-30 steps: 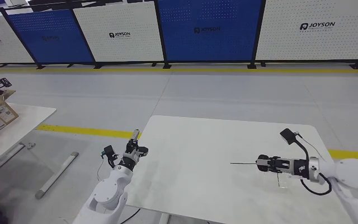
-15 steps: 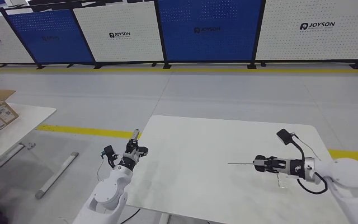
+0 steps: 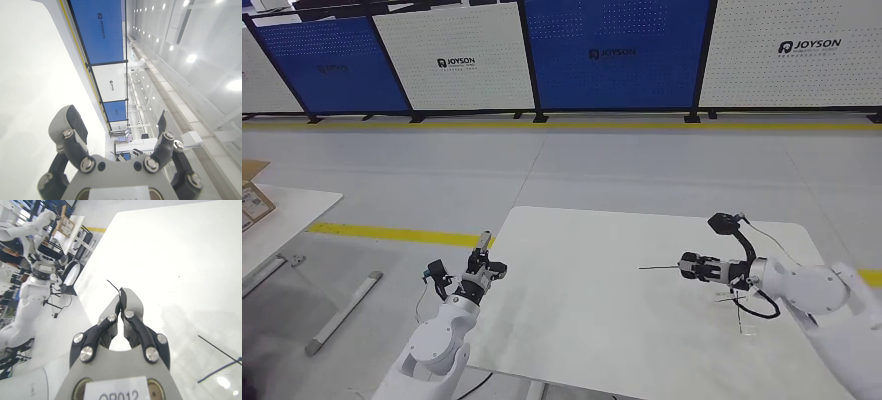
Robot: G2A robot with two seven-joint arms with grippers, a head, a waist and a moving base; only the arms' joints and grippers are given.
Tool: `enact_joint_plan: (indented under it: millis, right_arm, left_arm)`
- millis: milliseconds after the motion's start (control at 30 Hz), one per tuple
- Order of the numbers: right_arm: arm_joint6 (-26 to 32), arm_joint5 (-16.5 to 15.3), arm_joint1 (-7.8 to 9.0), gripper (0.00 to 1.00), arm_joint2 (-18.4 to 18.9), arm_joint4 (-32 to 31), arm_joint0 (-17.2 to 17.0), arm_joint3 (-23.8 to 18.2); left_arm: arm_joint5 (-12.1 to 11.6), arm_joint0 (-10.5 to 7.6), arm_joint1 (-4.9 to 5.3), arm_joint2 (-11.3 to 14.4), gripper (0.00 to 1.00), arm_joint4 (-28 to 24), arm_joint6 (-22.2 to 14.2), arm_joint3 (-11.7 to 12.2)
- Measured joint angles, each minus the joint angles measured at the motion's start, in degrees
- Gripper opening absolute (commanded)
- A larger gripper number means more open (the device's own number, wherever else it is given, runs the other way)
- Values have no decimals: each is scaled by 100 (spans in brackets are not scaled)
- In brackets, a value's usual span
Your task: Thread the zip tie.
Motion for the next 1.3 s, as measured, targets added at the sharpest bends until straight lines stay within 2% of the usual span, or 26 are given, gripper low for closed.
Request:
enact_joint_plan:
  millis: [500, 567, 667, 700, 800, 867, 1300]
  right_arm:
    - [-69, -41, -10, 0, 9, 62, -47, 19]
    - [-236, -180, -16, 0, 11, -178, -48, -18]
    - [-639, -712, 1, 0, 47, -718, -120, -149]
    - [-771, -801, 11, 0, 43, -939, -156, -243]
    - [-939, -791, 66, 0, -101, -1643, -281, -731]
    - [-919, -782, 110, 0, -202, -1872, -287, -826]
    - [-873, -783, 125, 0, -263, -1728, -237, -792]
  left_arm:
    - [0, 0, 0, 0, 100, 0, 0, 0]
    - [0, 0, 0, 0, 100, 0, 0, 0]
    - [0, 0, 0, 0, 100, 0, 0, 0]
    - [0, 0, 0, 0, 100, 0, 0, 0]
    - [0, 0, 0, 0, 100, 0, 0, 0]
    - [0, 0, 0, 0, 100, 0, 0, 0]
    - [0, 0, 0, 0, 100, 0, 0, 0]
